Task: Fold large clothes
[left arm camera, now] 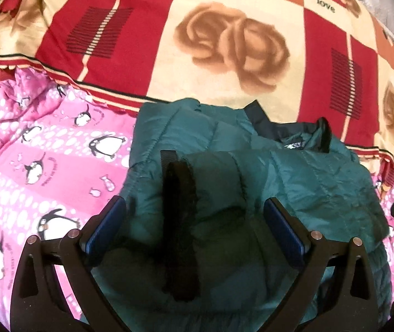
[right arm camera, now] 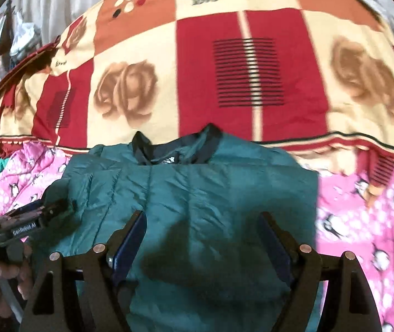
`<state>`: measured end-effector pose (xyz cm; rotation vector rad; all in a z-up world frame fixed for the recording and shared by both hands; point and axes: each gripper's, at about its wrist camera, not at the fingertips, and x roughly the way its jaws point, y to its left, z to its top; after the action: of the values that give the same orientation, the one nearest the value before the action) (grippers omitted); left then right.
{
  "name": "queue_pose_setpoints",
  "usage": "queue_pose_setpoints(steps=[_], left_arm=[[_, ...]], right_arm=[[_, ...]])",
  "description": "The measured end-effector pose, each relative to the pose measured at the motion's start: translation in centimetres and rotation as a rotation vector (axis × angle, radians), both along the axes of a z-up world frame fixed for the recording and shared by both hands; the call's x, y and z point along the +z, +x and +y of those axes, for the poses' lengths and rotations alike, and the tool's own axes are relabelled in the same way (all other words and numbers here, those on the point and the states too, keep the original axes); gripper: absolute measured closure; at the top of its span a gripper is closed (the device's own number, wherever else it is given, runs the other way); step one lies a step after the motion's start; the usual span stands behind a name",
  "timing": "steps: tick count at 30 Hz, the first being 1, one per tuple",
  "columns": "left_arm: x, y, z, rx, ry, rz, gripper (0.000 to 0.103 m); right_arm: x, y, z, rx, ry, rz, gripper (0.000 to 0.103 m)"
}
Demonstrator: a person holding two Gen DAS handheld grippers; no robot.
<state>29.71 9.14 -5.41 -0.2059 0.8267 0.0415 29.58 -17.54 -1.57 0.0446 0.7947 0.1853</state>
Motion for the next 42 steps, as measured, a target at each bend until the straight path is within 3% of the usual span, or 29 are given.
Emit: queue_pose_setpoints(steps=[5,12,15,18,22,25,28,30,31,34,37,42], left_arm=[[2.5,-3.7,0.5,-0.052,0.030,-0.043,0.003],[4.7,-11.2,2.4,-0.123,0.114,-0.114,0.003],[4.3,-15.2,3.5,-0.157,0.163,-0.151,0.003],[2.6,-18.5,4.7,-0.143,0.196,-0.136,0.003],[1.1,-21.0,6.2,-0.093,0.142,-0.095,0.003],[0.7,-22.3,6.5,-0.086,0.075,-0.116,0.003],[-1.2,-22.7,6.7,-0.075,0.008,-0.080,0.003],[-2.6,-22.1,6.4,-0.058,0.010,-0.002,0.003],[-2.8,-22.0,6.1,-0.067,0.020,0.016,0.003],[-2.5,-22.3,6.0,-0.067,0.049,0.004,0.003],[-1.2,-23.2,7.7,-0.030,-0.015,-0.031,0.003],[-1.5,-25.1,10.0,-0.007,-0.047,-0.036,0.003]], right_arm=[[1.8,-4.9,-2.9,-0.055,0.018,-0.006,0.023],[1.7,-13.7,-7.6,-0.137,0.105,0.034,0.023],[1.3,-17.7,-9.0,-0.144,0.112,0.015,0.023],[0.0,-20.7,-10.0,-0.127,0.132,0.025,0.023],[-1.9,-23.1,-10.0,-0.055,0.186,0.041,0.023],[-2.1,-23.9,-8.8,0.028,0.186,0.009,0.023],[-4.1,-23.1,-7.3,0.081,0.124,0.068,0.023],[-6.3,-22.2,-6.8,0.078,0.058,0.155,0.022],[-6.7,-22.2,-6.7,0.077,0.035,0.153,0.022],[-7.0,-23.0,-6.8,0.090,0.038,0.077,0.021],[-6.0,-23.1,-6.9,0.096,0.055,0.111,0.023],[-3.4,-26.9,-10.4,-0.045,0.117,-0.063,0.026]])
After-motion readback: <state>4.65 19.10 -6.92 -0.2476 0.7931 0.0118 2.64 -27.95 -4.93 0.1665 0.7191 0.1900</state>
